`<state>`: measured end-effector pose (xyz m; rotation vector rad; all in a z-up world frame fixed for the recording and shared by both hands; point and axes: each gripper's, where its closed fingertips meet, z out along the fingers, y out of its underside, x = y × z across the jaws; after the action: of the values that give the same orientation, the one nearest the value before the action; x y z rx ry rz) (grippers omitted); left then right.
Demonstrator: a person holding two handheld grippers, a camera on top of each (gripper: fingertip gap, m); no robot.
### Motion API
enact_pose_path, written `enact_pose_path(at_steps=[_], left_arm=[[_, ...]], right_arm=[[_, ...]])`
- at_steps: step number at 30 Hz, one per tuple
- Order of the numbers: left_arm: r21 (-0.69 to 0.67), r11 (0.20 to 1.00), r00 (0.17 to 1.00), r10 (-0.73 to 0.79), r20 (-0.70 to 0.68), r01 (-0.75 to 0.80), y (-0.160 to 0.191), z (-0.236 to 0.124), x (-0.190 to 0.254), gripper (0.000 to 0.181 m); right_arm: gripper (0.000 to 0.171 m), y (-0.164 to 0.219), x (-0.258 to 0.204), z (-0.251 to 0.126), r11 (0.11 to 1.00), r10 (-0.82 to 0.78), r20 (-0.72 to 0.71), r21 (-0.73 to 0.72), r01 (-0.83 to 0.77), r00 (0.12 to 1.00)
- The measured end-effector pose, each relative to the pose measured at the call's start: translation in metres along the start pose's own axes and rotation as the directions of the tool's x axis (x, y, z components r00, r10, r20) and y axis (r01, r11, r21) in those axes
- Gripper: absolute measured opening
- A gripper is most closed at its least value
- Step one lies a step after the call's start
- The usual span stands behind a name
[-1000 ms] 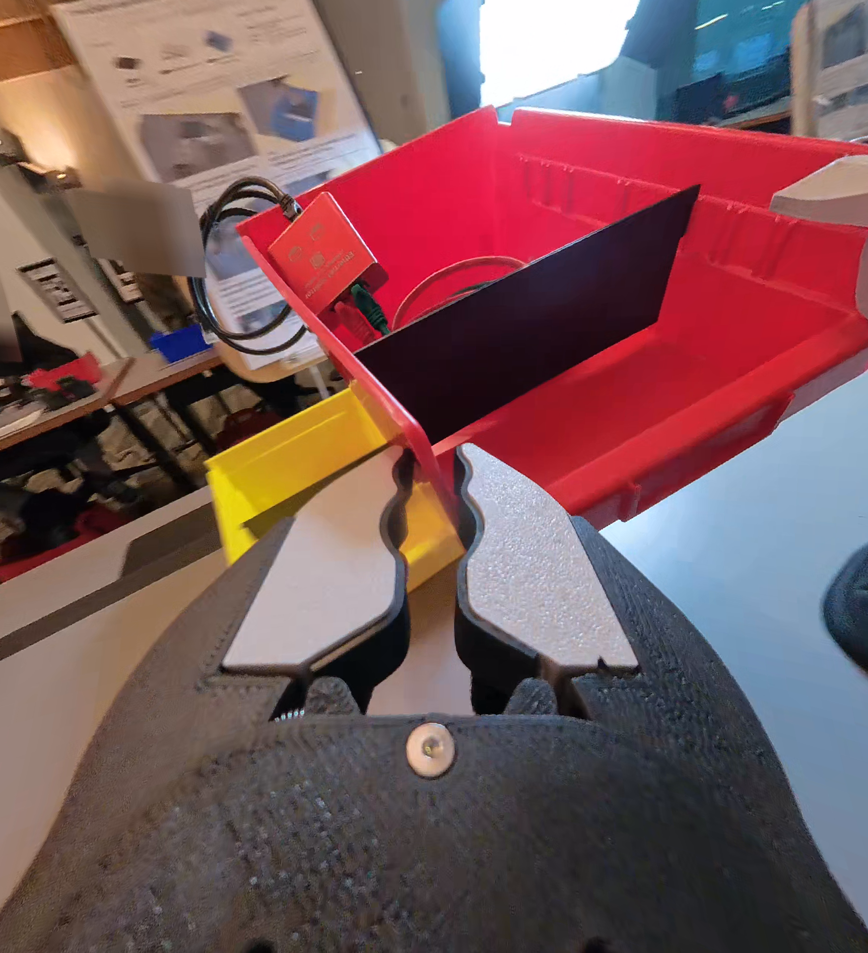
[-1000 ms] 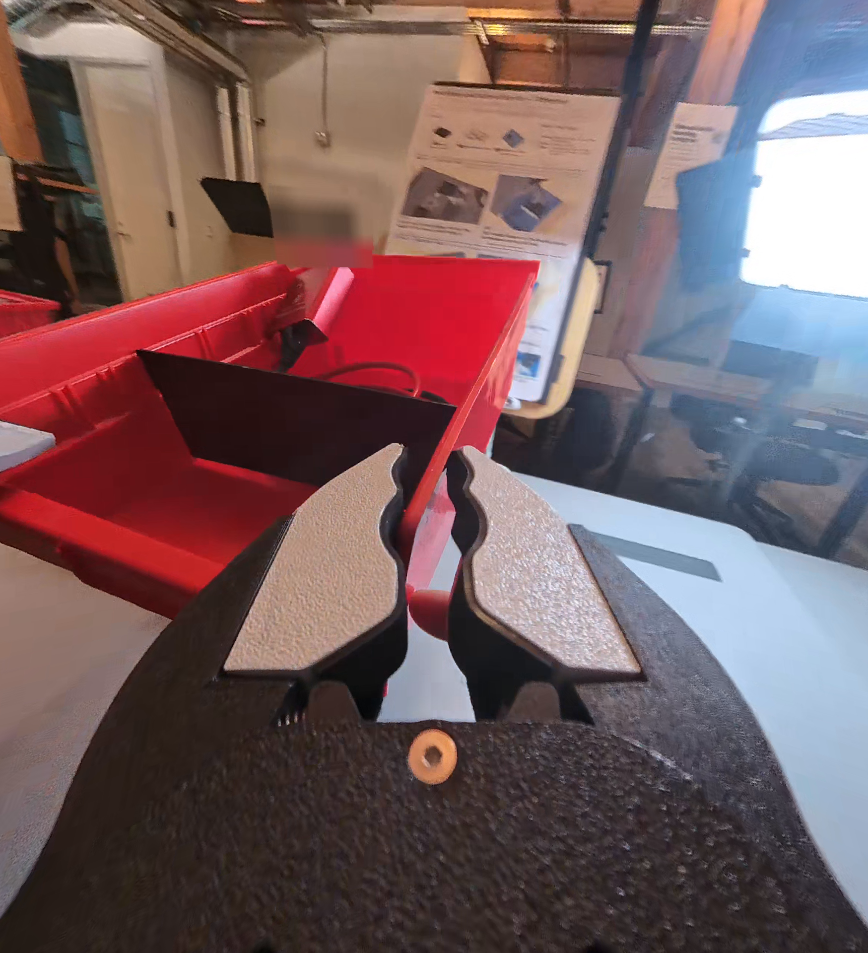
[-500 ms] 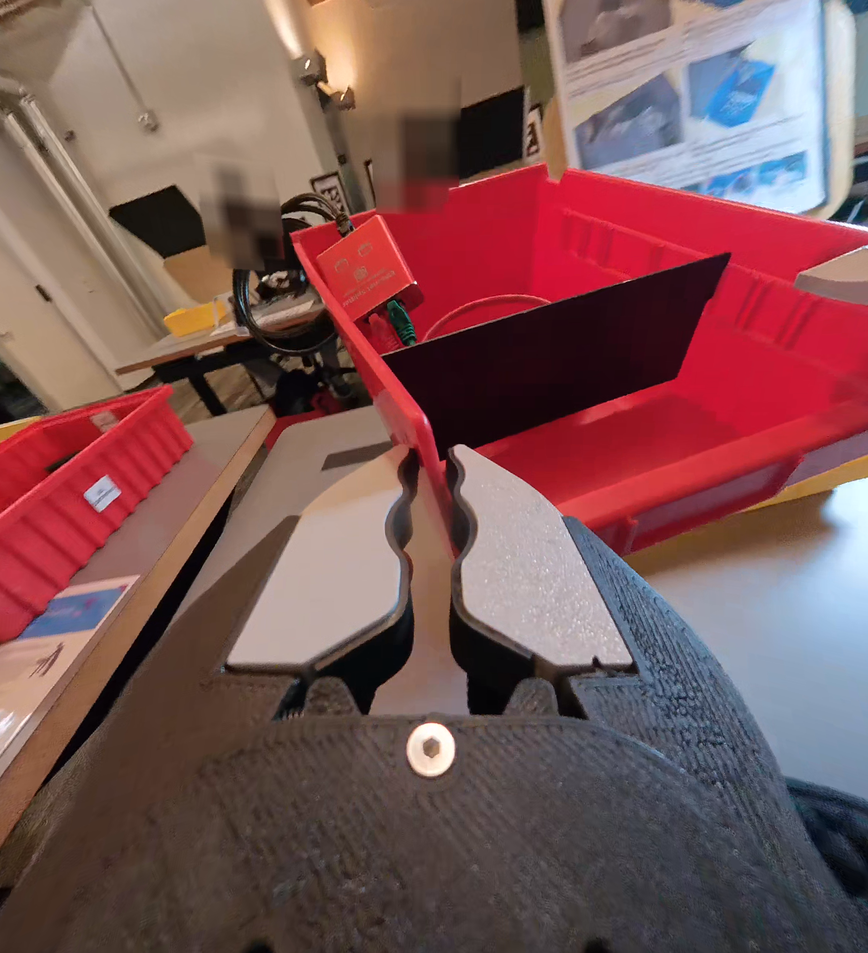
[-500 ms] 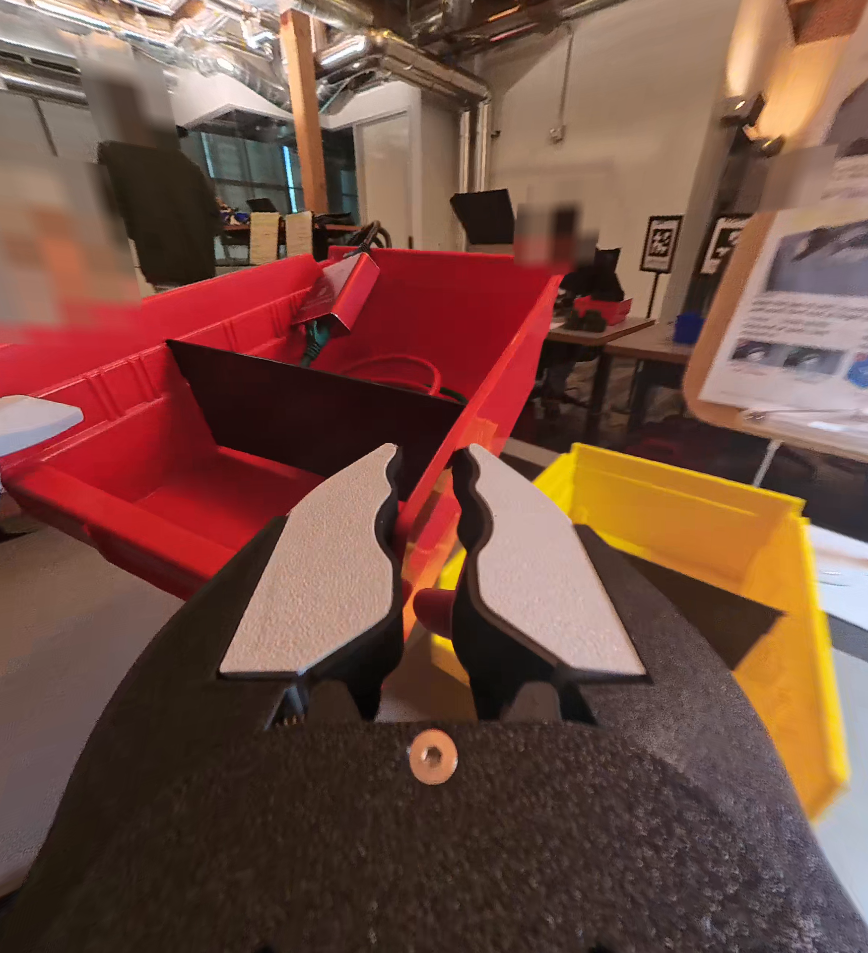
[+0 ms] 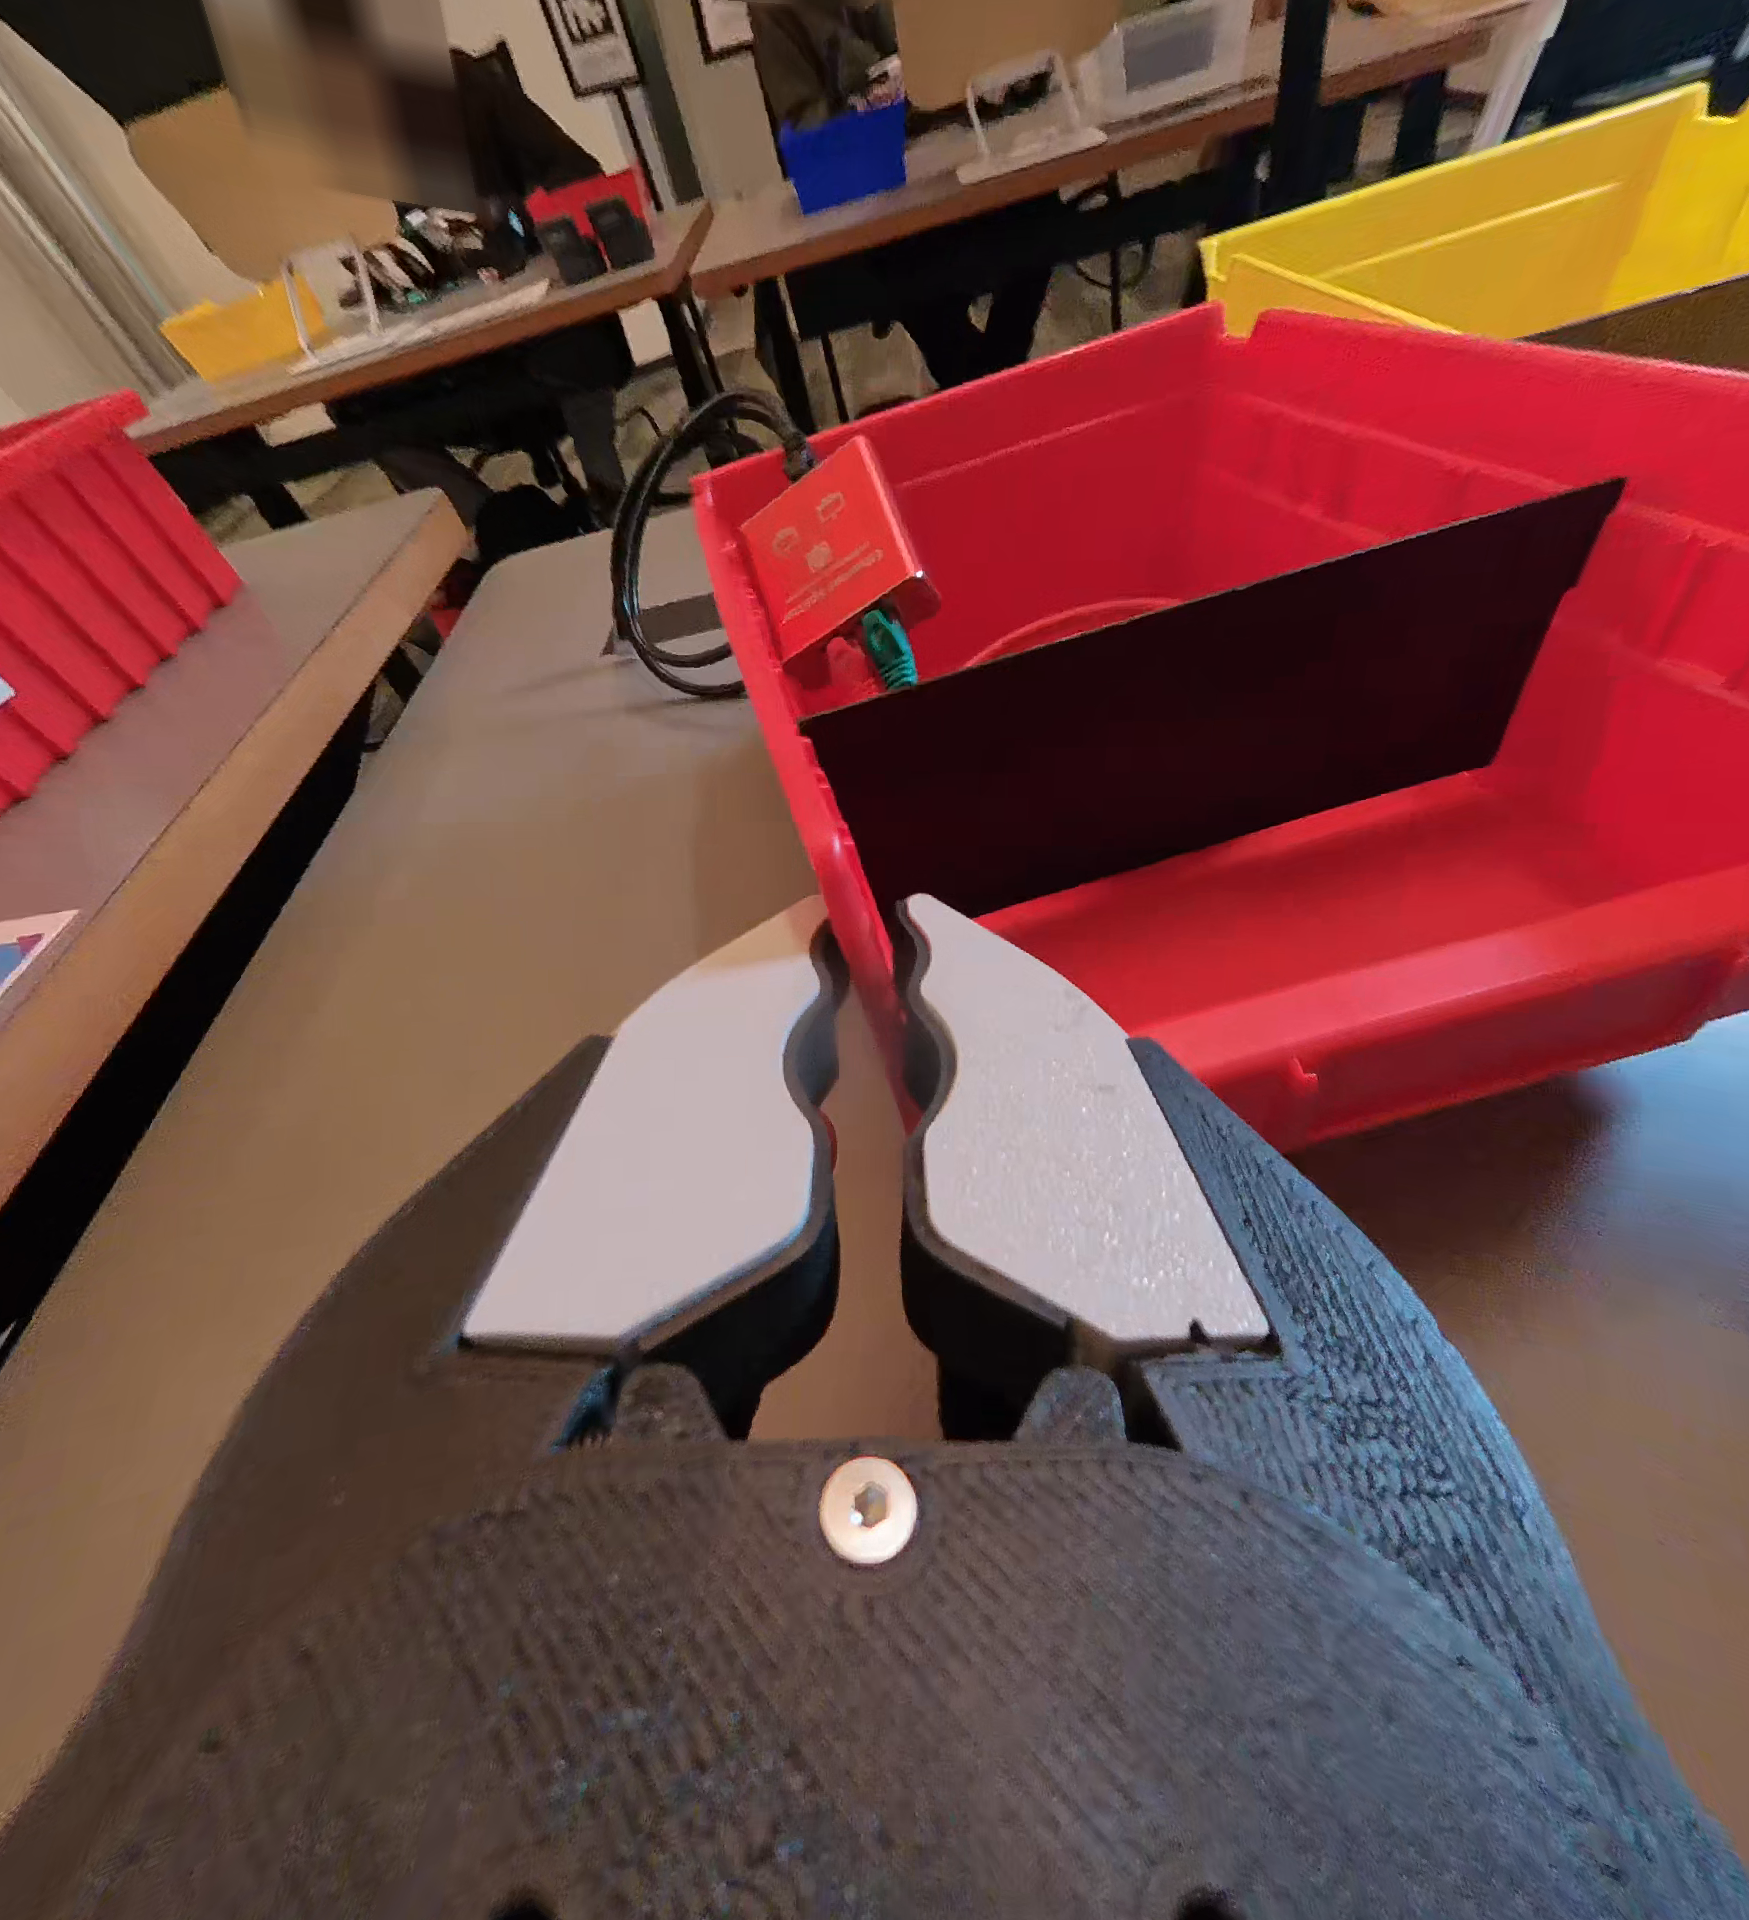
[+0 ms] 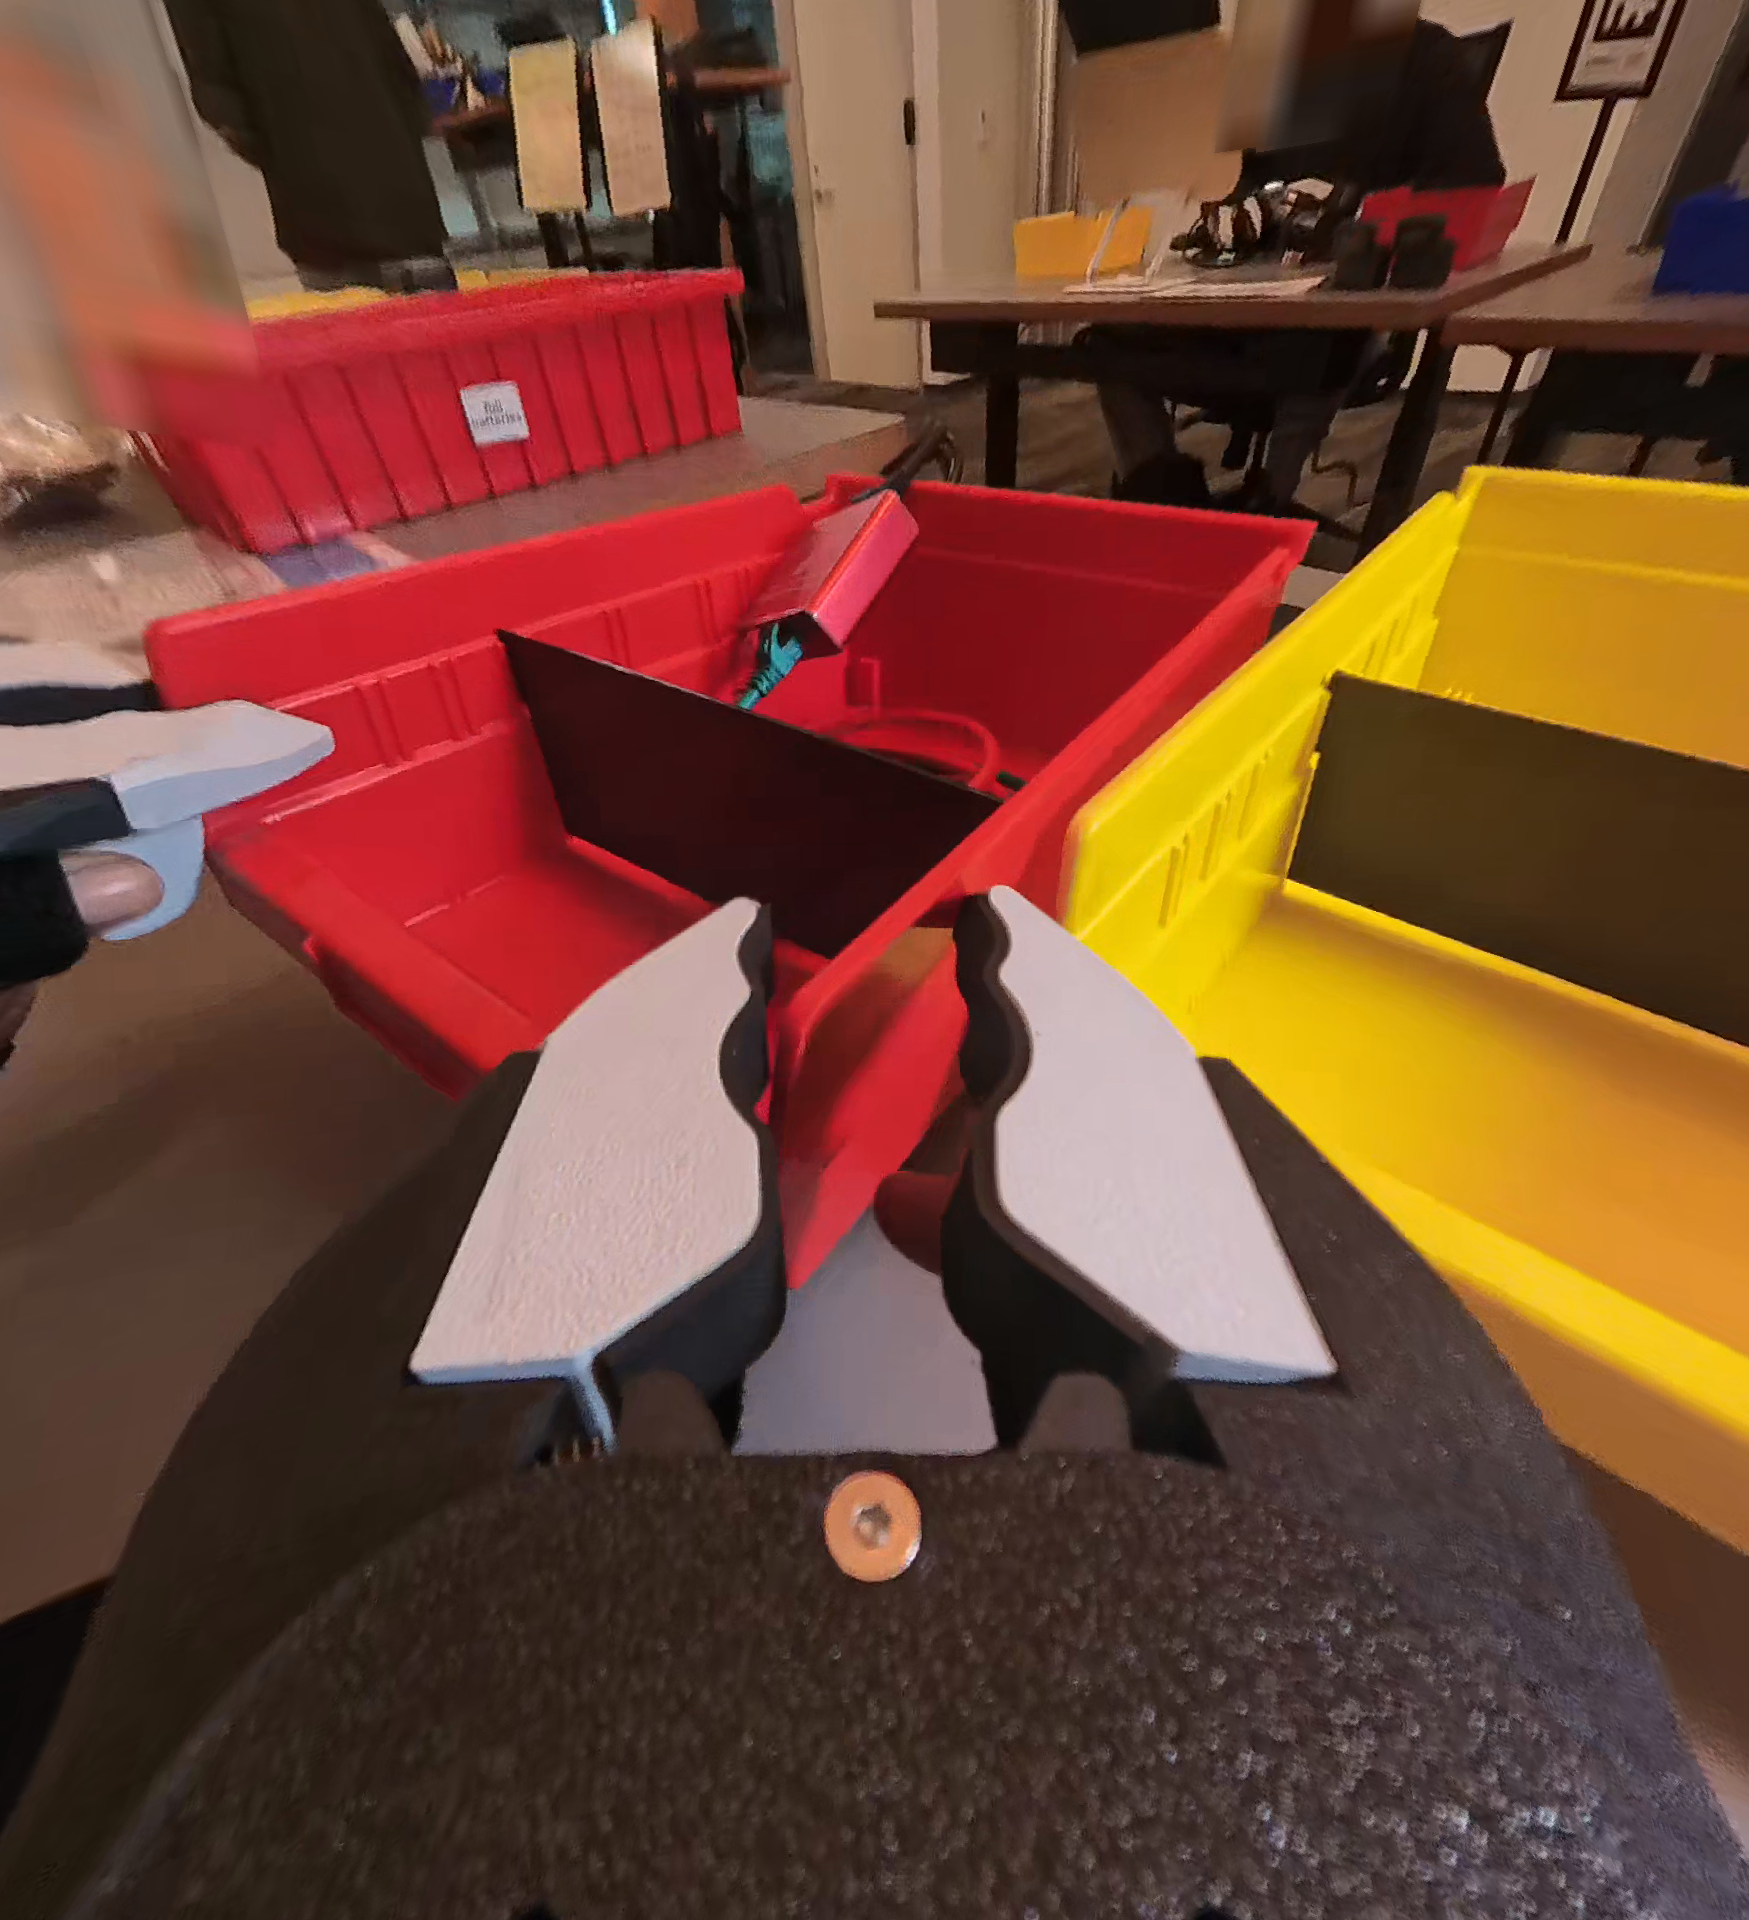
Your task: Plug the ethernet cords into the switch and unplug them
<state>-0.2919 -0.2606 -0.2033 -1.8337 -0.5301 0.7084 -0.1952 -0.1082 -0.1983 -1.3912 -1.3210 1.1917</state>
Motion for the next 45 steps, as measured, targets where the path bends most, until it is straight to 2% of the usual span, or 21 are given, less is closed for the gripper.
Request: enact_pose_path(at_steps=[4,5,8,11,13,15,19,22,24,25,27,30,32,35,39,45], left_arm=[[-0.020,0.999,0.998,-0.049,-0.047,0.049,0.010,0.013,0.009,0.008],[-0.036,0.997,0.994,-0.065,-0.083,0.062,0.011,0.013,0.011,0.015],[0.079,0.992,0.993,-0.092,-0.069,0.098,-0.015,-0.005,-0.007,0.033],[0.121,0.993,0.996,0.023,-0.081,-0.013,-0.040,-0.031,-0.012,0.038],[0.065,0.990,0.972,0.133,-0.195,-0.123,-0.044,-0.040,0.008,0.039],[-0.022,0.974,0.923,0.207,-0.325,-0.227,-0.037,-0.043,0.033,0.046],[-0.068,0.902,0.805,0.344,-0.484,-0.426,-0.019,-0.033,0.077,0.051],[-0.103,0.814,0.716,0.434,-0.546,-0.572,-0.003,-0.020,0.095,0.054],[-0.127,0.767,0.668,0.451,-0.592,-0.630,0.007,-0.011,0.103,0.055],[-0.139,0.742,0.647,0.458,-0.609,-0.656,0.013,-0.006,0.106,0.054],[-0.160,0.684,0.603,0.477,-0.640,-0.712,0.024,0.001,0.109,0.053],[-0.172,0.603,0.542,0.511,-0.667,-0.779,0.038,0.008,0.110,0.051],[-0.178,0.562,0.518,0.532,-0.670,-0.807,0.047,0.012,0.109,0.039],[-0.144,0.593,0.519,0.531,-0.669,-0.792,0.049,0.014,0.115,0.032],[-0.093,0.635,0.536,0.555,-0.635,-0.767,0.047,0.016,0.119,0.033],[-0.065,0.639,0.539,0.585,-0.606,-0.766,0.045,0.018,0.122,0.033]], right_arm=[[0.035,0.004,0.007,-0.005,0.988,-0.135,0.005,-0.072,0.135,0.991],[0.036,0.001,0.009,-0.011,0.985,-0.151,0.022,-0.078,0.153,0.988],[0.048,-0.013,0.019,-0.034,0.971,-0.206,0.073,-0.109,0.213,0.976],[0.054,-0.016,0.040,-0.055,0.918,-0.296,0.154,-0.226,0.325,0.943],[0.057,-0.005,0.063,-0.063,0.820,-0.415,0.208,-0.336,0.463,0.886],[0.062,0.014,0.088,-0.064,0.686,-0.510,0.285,-0.435,0.583,0.812],[0.065,0.041,0.112,-0.054,0.501,-0.547,0.435,-0.515,0.696,0.715],[0.064,0.062,0.120,-0.048,0.366,-0.530,0.536,-0.554,0.748,0.657],[0.059,0.073,0.132,-0.042,0.282,-0.548,0.567,-0.568,0.774,0.615],[0.051,0.079,0.134,-0.041,0.269,-0.536,0.580,-0.571,0.776,0.613],[0.032,0.087,0.137,-0.040,0.288,-0.515,0.586,-0.570,0.770,0.626],[0.033,0.087,0.141,-0.045,0.323,-0.538,0.569,-0.542,0.776,0.622],[0.033,0.087,0.145,-0.057,0.319,-0.554,0.554,-0.548,0.774,0.621],[0.030,0.086,0.161,-0.083,0.304,-0.606,0.483,-0.594,0.745,0.632],[0.035,0.093,0.183,-0.126,0.368,-0.595,0.389,-0.645,0.669,0.703],[0.038,0.099,0.191,-0.192,0.457,-0.610,0.266,-0.652,0.605,0.747]])
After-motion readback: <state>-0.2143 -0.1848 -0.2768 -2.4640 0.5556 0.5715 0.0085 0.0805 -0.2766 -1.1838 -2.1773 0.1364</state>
